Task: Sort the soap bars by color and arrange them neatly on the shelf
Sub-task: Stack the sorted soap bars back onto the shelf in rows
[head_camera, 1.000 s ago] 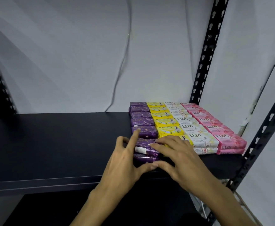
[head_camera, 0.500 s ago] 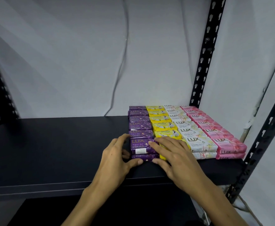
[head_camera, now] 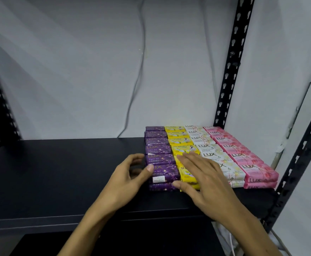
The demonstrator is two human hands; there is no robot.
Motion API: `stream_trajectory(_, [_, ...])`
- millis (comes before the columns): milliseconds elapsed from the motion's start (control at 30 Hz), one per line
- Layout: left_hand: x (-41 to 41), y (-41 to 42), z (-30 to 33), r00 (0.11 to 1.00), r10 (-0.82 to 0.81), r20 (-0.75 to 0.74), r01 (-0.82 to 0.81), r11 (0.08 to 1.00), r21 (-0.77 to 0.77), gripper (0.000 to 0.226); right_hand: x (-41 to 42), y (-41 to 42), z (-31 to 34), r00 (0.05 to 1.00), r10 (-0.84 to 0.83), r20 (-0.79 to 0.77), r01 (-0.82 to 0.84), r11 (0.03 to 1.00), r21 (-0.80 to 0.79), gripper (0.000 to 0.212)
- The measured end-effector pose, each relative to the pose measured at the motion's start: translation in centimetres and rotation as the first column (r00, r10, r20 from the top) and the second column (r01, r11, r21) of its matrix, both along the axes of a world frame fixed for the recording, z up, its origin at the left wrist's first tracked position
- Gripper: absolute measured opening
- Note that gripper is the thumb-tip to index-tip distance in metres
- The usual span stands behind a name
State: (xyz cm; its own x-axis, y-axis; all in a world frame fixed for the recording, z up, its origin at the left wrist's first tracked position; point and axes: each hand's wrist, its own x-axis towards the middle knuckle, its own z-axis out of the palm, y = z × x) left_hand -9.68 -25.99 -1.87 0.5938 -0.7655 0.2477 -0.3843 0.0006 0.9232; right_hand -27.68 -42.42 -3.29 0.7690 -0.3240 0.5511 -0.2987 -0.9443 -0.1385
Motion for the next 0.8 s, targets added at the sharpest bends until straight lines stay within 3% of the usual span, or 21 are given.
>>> stream_trajectory(67, [0.7, -1.4, 0.6, 0.999, 0.034, -0.032, -0.035, 0.999, -0.014, 0.066, -0.2, -0.3, 1.2, 0.994, -0.057, -0.095, 0.057, 0.998, -0.003, 0.083])
stream_trajectory(167, [2.9, -5.0, 0.5, 0.970, 0.045, -0.241, -0.041, 0.999, 0.024, 0.089, 0.5, 0.0, 1.9, 0.946, -0.160, -0.282, 0.168, 0.986, 0.005, 0.094])
stream_trajectory(267, [4.7, -8.6, -0.2, 0.893, 0.078, -0.442, -0.060, 0.997, 0.053, 0.096, 1.6, 0.6, 1.4, 0.911, -0.223, -0.348, 0.231, 0.973, -0.018, 0.096])
stream_trajectory(400, [2.6, -10.7, 0.3, 0.916, 0.130, -0.379, -0.105, 0.991, 0.085, 0.072, 2.1, 0.4, 0.7, 0.886, -0.261, -0.384, 0.257, 0.964, -0.063, 0.097])
stream_trajectory(633, [3.5, -11.0, 0.2, 0.877, 0.055, -0.477, -0.019, 0.997, 0.080, 0.064, 2.1, 0.4, 1.4, 0.864, -0.249, -0.437, 0.245, 0.967, -0.067, 0.095])
stream_trajectory(733, [6.4, -12.4, -1.3, 0.875, 0.074, -0.478, -0.033, 0.995, 0.093, 0.083, 2.1, 0.2, 2.3, 0.884, -0.195, -0.424, 0.199, 0.979, -0.035, 0.101])
stream_trajectory(800, [8.4, -13.6, -1.8, 0.892, 0.126, -0.435, -0.092, 0.991, 0.100, 0.084, 2.6, 0.1, 2.9, 0.898, -0.126, -0.422, 0.114, 0.992, -0.052, 0.101])
